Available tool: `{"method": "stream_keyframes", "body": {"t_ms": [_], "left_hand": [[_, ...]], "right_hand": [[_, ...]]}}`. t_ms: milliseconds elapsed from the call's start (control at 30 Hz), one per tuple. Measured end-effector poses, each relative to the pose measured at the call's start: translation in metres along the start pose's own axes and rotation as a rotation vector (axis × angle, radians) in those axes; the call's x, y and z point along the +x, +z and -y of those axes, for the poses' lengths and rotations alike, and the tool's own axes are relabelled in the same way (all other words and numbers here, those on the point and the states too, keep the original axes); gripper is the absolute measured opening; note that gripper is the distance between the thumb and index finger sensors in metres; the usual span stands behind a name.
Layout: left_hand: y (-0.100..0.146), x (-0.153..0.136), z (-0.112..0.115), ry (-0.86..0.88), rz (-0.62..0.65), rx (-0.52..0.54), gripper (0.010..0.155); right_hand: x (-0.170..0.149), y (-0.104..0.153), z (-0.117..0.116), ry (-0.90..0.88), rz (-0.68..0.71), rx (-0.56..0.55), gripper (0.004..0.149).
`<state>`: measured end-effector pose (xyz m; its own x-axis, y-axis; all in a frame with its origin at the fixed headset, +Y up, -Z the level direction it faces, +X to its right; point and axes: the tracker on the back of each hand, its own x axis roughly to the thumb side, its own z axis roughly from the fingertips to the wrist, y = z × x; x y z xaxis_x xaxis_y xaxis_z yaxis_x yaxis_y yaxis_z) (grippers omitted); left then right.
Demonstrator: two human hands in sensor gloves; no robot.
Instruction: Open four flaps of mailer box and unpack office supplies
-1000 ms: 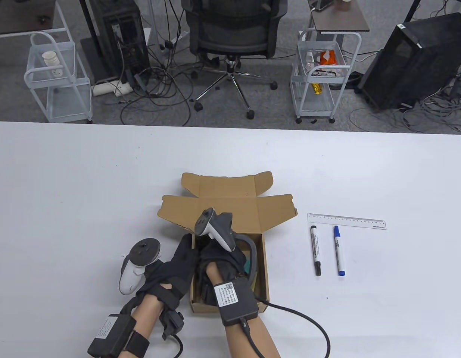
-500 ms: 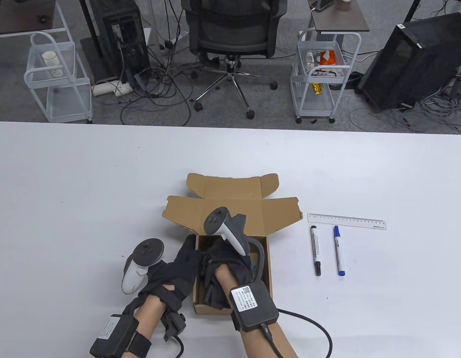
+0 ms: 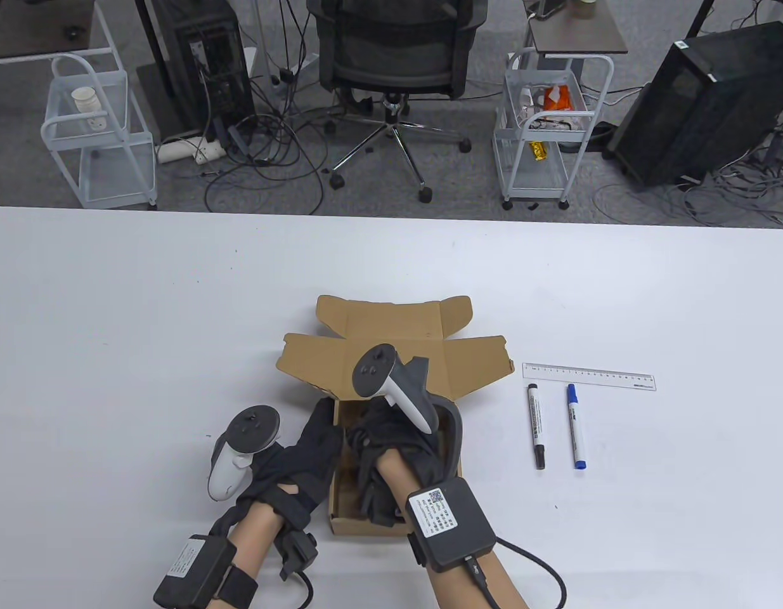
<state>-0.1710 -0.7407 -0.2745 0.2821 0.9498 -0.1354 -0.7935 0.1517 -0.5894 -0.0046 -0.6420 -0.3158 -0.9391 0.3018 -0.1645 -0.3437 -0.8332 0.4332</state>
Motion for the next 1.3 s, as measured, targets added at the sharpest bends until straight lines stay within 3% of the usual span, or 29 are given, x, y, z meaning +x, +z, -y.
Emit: {"method": "stream_keyframes", "body": {"t_ms": [700,933,1300], "left_hand": [[-0.002,0.001,-0.003,0.005,0.027,0.013,0.076],[-0.001,0.001,-0.006,0.023,0.025,0.029,0.075],[0.0,0.001,-0.007,0.035,0.022,0.023,0.076]], "right_hand": [[-0.022,0.027,0.073,-0.034,0.044,-0.112,0.046],[-0.044,0.033,0.1,-0.056,0.033,-0.149,0.046],[-0.111,0.036,0.139,-0.108,-0.031,-0.191,0.046]]}}
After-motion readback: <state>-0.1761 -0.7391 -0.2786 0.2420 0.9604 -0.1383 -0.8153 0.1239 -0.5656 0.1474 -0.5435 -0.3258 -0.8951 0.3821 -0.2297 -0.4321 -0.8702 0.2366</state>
